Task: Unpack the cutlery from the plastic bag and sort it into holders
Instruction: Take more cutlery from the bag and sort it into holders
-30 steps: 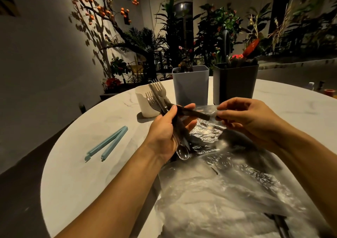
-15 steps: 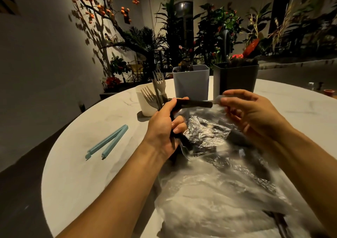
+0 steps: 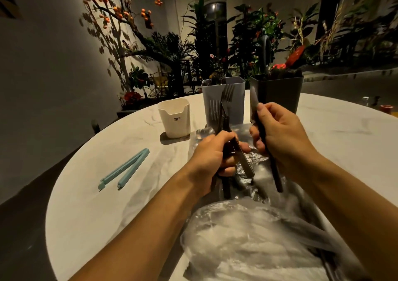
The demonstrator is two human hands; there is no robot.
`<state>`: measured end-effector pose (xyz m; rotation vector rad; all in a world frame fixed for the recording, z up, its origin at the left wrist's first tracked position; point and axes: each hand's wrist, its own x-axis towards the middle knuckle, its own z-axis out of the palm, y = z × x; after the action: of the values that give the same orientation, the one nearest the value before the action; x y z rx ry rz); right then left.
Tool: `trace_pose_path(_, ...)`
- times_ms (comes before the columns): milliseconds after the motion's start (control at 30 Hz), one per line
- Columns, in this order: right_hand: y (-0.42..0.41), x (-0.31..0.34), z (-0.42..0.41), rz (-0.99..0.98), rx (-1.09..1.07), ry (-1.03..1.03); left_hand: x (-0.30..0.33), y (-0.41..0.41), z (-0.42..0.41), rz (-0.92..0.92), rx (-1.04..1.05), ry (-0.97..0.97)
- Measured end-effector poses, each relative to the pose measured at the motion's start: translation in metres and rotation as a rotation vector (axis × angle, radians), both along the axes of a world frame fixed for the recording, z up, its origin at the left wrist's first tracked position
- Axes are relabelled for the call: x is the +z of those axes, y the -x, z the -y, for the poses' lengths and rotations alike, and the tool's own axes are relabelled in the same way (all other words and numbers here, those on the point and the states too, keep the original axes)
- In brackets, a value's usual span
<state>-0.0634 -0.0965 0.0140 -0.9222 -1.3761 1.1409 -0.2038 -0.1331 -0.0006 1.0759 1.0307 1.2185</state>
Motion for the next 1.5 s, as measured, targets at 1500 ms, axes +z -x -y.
trace_pose_path(1500,0.003,-0.006,-0.013,-0.058,0.053,0.145,-0.007,-0.001,0.001,-0.119,0.019,-0.051)
